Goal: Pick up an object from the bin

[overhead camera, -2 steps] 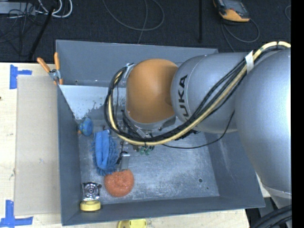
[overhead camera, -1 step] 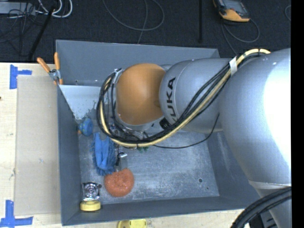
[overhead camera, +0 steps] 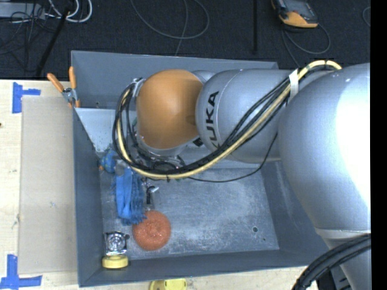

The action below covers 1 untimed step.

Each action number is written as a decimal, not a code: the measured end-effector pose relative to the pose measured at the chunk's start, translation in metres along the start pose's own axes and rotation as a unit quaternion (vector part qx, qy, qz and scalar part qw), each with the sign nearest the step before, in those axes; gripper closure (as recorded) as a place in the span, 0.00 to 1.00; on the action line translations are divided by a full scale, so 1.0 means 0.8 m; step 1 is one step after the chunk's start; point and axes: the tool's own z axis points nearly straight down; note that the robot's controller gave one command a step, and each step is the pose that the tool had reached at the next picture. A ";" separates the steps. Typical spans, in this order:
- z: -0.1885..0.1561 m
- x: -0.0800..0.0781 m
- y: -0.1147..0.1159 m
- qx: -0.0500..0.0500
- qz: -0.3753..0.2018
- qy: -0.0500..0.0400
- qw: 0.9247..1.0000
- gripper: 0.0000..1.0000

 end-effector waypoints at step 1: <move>-0.027 -0.010 0.004 0.001 -0.054 -0.002 0.999 0.00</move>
Offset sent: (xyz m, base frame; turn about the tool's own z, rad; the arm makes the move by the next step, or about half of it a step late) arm 0.0172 0.0256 -0.0465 -0.4000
